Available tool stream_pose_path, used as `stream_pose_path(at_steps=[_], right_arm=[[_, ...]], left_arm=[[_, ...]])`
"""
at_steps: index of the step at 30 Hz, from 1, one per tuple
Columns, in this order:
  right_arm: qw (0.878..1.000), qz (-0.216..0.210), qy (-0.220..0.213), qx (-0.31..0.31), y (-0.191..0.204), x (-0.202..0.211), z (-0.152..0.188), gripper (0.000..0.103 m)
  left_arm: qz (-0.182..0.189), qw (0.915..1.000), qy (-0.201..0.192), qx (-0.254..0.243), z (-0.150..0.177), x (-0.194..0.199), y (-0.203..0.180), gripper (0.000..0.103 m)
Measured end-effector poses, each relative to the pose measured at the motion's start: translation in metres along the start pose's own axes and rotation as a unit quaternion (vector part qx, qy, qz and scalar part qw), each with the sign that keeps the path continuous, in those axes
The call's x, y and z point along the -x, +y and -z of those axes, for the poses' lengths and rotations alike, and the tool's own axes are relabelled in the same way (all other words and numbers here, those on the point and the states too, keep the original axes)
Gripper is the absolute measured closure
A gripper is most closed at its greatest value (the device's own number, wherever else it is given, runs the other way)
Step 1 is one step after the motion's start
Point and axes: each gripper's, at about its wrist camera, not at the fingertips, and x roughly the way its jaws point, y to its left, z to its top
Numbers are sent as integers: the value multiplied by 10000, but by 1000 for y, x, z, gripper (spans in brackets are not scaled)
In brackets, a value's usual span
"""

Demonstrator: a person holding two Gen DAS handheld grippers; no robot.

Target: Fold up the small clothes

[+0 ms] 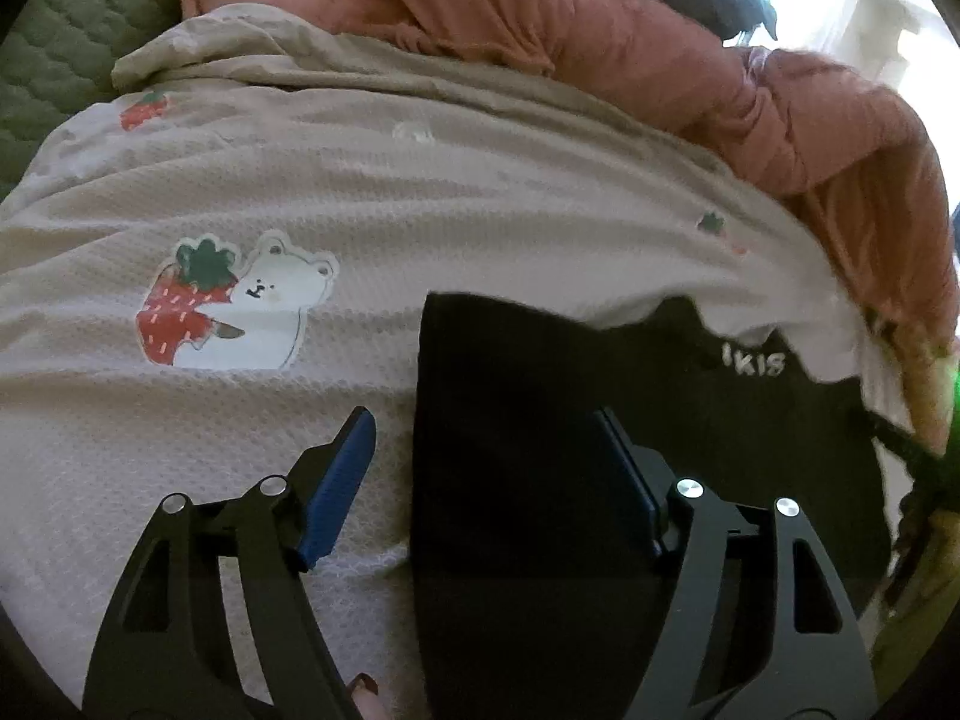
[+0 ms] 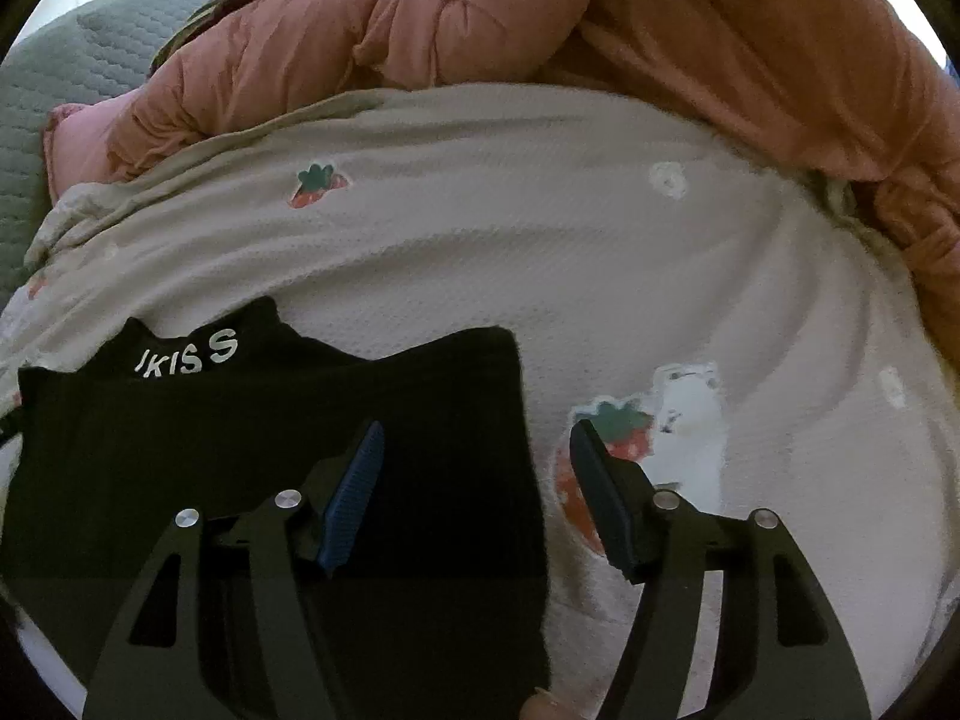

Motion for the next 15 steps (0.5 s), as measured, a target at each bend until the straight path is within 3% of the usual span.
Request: stream_pose_path(at_steps=[3,4,5,6,7,10,15], right_arm=[[10000,-46,-22,31,2,-5,-2,48],[10000,-74,-19,35,2,-7,-4,62],[9999,-102,-11,40,2,-8,-4,70],[10000,-62,-25,74,3,-8,-3,72],[9998,10,-77,172,5,-5,-2,81],[9993,24,-268,248,6,6,-1,94],[9977,-125,-629,197,4,31,-6,95]], left_arm=[[-100,9998,-11,-154,2,-4,-4,75],[-106,9997,-26,-200,2,-3,-4,80],[-131,9996,-39,-255,3,-3,-6,82],[-157,9994,-54,-299,3,-2,-7,91],[-178,9992,-98,-334,3,0,-7,94],[-181,9989,-222,-377,2,7,-9,99],[-135,9971,-578,-480,-3,31,-16,100]])
